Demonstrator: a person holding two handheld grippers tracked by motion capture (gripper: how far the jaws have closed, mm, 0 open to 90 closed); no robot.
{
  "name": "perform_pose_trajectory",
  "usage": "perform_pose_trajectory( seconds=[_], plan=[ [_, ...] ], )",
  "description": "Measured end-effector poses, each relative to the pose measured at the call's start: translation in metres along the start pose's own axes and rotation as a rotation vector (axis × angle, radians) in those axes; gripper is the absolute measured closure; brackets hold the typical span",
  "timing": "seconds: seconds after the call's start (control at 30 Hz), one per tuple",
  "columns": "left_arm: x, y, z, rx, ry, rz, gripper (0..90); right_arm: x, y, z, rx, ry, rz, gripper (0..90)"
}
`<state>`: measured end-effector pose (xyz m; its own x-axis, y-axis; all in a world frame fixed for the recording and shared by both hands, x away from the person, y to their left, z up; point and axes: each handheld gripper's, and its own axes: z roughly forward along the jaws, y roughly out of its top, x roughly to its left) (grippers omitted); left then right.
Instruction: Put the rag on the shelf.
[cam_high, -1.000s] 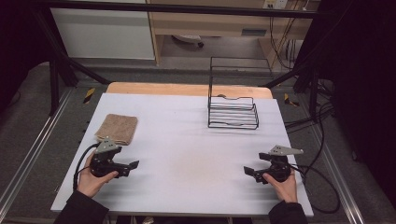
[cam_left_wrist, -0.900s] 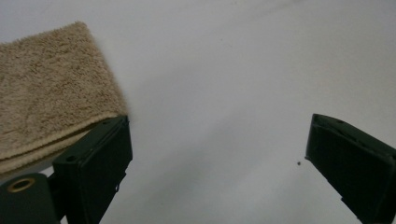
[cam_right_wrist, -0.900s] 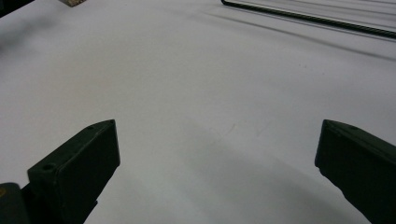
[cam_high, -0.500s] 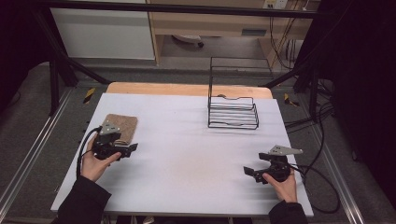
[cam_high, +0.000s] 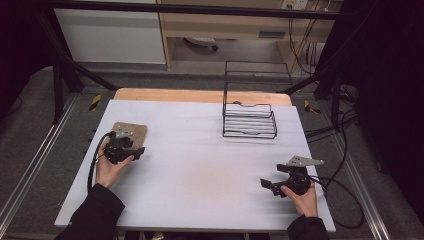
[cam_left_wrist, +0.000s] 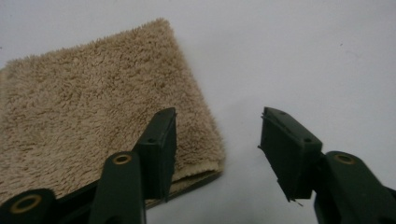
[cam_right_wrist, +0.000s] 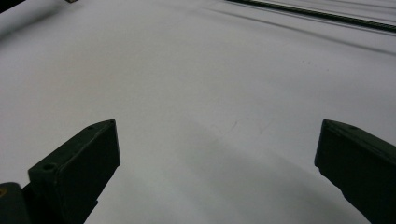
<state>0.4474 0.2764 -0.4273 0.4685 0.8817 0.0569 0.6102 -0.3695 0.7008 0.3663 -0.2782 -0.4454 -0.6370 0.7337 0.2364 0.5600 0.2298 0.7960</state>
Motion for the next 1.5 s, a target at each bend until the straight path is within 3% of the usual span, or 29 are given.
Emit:
perform_pose_trajectory(
  seconds=[0.3, 0.7, 0.83, 0.93, 0.97, 1.13, 1.37, 1.5],
  plan=[
    [0.007, -0.006, 0.008, 0.026, 0.015, -0.001, 59.7, 0.0, 0.0, 0.001, 0.004, 0.0, -0.004, 0.7],
    [0.001, -0.004, 0.014, 0.049, 0.066, 0.032, 76.2, 0.0, 0.0, 0.001, 0.004, 0.001, 0.001, 0.7],
    [0.003, -0.003, 0.015, 0.047, 0.057, 0.026, 83.5, 0.0, 0.0, 0.001, 0.006, 0.002, 0.0, 0.8],
    [0.007, -0.003, 0.013, 0.04, 0.037, -0.014, 85.0, 0.0, 0.001, 0.001, 0.006, 0.005, 0.0, 0.8],
    [0.01, -0.003, 0.01, 0.03, 0.02, -0.044, 85.6, 0.0, 0.001, 0.001, 0.007, 0.007, 0.003, 0.8],
    [0.011, 0.002, -0.005, -0.024, 0.001, -0.088, 86.1, -0.001, 0.001, 0.001, 0.007, 0.008, -0.001, 0.9],
    [0.003, 0.008, -0.016, -0.02, -0.044, -0.101, 86.3, 0.0, 0.001, 0.001, 0.007, 0.01, 0.002, 0.9],
    [-0.007, 0.012, -0.018, -0.002, -0.066, -0.085, 86.3, 0.0, 0.001, 0.001, 0.008, 0.012, 0.003, 1.0]
  ],
)
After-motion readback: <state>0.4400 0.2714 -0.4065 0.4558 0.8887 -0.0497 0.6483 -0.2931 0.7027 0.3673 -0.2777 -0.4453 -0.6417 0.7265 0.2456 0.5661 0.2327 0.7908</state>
